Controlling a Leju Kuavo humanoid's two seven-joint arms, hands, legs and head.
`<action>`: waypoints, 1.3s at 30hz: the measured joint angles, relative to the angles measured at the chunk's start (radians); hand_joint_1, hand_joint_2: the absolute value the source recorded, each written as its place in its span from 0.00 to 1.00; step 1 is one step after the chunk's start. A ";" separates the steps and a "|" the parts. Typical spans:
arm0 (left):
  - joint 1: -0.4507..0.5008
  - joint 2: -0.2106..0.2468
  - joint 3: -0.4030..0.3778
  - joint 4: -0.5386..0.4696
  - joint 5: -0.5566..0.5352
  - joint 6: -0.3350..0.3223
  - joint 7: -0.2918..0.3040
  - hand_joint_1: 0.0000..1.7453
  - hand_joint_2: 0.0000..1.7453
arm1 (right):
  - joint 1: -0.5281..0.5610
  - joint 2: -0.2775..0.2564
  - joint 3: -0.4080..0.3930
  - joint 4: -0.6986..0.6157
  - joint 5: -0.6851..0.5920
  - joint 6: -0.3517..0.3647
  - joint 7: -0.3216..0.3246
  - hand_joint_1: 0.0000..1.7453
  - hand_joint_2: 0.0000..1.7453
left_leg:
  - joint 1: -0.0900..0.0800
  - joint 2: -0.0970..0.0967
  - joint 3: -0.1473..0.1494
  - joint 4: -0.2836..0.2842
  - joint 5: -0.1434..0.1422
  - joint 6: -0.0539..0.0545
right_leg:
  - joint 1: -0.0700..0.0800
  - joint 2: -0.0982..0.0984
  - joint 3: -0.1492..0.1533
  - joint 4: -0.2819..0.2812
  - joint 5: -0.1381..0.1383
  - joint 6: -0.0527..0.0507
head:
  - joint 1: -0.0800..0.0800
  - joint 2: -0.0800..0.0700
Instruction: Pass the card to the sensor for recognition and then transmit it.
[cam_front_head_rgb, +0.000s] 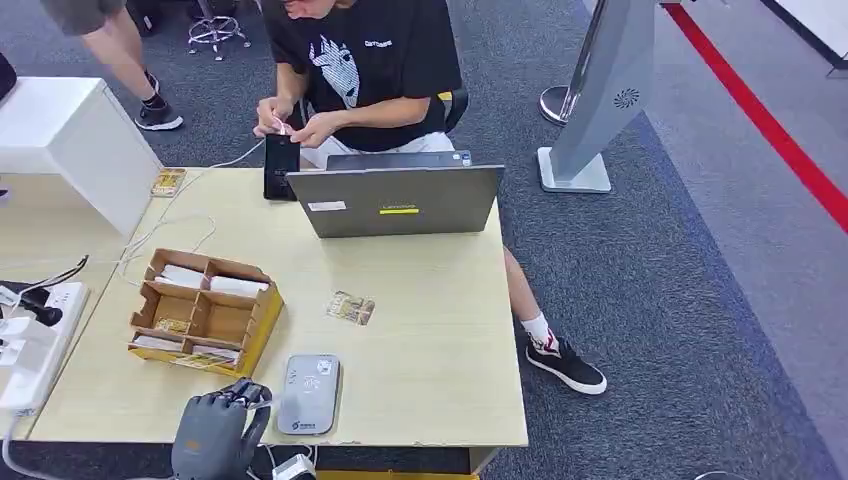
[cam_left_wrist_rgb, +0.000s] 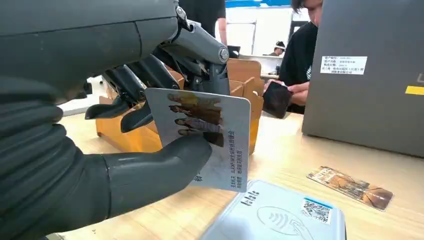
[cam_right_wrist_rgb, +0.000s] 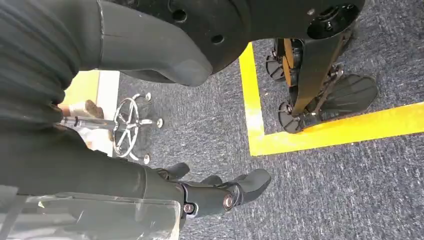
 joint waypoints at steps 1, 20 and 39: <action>0.000 0.000 0.000 0.000 0.000 0.000 0.000 1.00 1.00 | 0.000 0.000 0.000 0.000 0.000 0.000 0.000 0.00 1.00 | 0.000 0.000 0.000 0.000 0.000 0.000 | 0.000 0.000 0.000 0.000 0.000 0.000 | 0.000 0.000; -0.022 0.021 -0.027 0.037 -0.061 -0.033 0.067 1.00 1.00 | 0.000 0.000 0.000 0.001 0.020 -0.001 0.001 0.00 1.00 | 0.000 0.000 0.000 0.000 0.000 0.000 | 0.000 0.000 0.000 0.000 0.000 0.000 | 0.000 0.000; -0.015 0.076 -0.026 -0.148 -0.213 0.052 0.072 1.00 1.00 | 0.000 0.006 -0.020 0.002 0.023 -0.003 -0.001 0.00 1.00 | 0.000 0.000 0.000 0.000 0.000 0.000 | 0.000 0.000 0.000 0.000 0.000 0.000 | 0.000 0.000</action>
